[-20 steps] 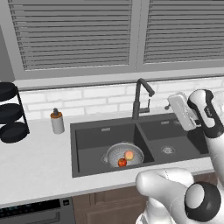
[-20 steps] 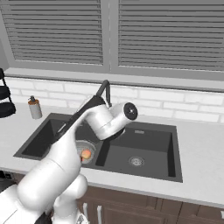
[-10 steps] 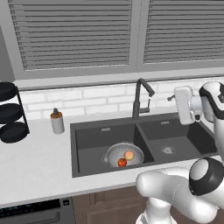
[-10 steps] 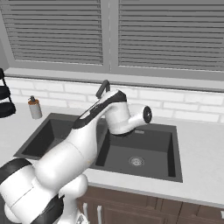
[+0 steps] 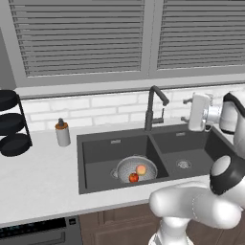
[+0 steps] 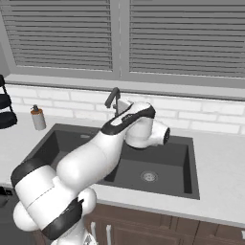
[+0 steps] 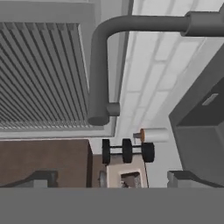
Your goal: Put the colander in the sink, put the peach, apple in the colander, and turn on the sink faucet and pour water over the colander.
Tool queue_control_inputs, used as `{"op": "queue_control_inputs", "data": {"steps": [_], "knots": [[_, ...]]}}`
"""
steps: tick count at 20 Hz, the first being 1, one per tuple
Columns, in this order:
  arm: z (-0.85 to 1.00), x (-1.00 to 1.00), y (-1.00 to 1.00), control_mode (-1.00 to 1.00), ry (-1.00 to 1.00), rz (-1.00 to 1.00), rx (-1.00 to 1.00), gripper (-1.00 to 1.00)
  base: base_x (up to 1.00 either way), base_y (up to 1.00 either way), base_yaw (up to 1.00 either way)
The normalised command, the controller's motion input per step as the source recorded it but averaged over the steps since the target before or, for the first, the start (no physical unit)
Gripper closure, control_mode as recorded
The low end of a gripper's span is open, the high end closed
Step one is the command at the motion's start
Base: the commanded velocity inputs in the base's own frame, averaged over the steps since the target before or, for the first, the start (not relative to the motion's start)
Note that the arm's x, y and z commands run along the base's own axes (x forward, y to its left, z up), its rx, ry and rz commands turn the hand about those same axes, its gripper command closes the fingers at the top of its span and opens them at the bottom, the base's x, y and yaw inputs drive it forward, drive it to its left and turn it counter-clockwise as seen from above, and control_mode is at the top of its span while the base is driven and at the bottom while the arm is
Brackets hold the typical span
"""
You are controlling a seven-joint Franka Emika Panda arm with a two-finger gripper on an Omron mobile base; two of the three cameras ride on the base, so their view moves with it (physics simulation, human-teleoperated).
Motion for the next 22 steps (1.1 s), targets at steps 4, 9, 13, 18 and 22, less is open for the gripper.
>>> {"op": "queue_control_inputs", "data": {"steps": [4,9,13,18,22], "knots": [[0.08,0.43,0.0,-1.0,-0.19,0.11,0.07,-1.0,0.0,0.0,0.0],[0.09,0.39,0.0,-1.0,-0.13,0.12,0.01,-1.0,0.0,0.0,0.0],[0.02,0.33,0.0,-1.0,-0.02,0.12,0.0,-1.0,0.0,0.0,0.0],[0.0,0.29,0.0,-1.0,-0.02,0.08,0.0,-1.0,0.0,0.0,0.0],[0.0,0.2,0.0,-1.0,-0.07,0.07,0.0,-1.0,0.0,0.0,0.0]]}}
